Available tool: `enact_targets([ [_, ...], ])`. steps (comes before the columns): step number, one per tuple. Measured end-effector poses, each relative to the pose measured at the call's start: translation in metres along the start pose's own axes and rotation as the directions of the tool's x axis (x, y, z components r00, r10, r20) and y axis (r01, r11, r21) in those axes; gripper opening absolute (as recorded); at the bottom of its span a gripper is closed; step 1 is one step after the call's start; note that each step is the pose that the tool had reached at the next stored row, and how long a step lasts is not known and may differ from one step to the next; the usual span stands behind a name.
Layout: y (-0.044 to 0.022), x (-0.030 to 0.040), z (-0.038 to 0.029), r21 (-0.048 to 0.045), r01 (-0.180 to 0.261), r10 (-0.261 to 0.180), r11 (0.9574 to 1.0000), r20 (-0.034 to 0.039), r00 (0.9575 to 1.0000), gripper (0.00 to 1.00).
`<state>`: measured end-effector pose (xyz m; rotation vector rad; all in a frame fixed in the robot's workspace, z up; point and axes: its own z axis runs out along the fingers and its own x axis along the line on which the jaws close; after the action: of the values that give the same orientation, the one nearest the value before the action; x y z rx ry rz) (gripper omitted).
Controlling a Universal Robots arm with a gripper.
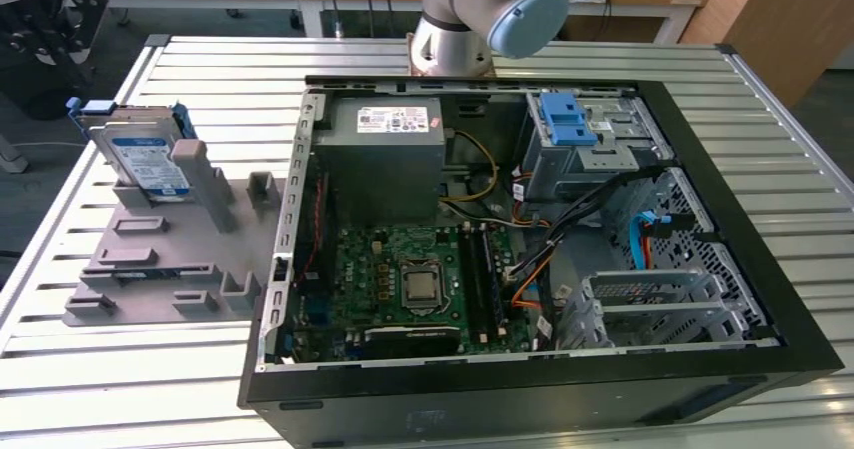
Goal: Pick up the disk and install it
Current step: 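Pick up the disk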
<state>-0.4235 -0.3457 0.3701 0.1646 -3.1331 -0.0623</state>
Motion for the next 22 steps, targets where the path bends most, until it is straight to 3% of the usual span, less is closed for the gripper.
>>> enact_targets([
  [11, 0.0000, 0.0000, 0.0000, 0.0000, 0.057, -0.057, 0.9984, -0.0022, 0.9984, 0.11],
  [22, 0.0000, 0.0000, 0.0000, -0.0001, 0.120, -0.120, 0.9928, -0.0047, 0.9928, 0.11],
])
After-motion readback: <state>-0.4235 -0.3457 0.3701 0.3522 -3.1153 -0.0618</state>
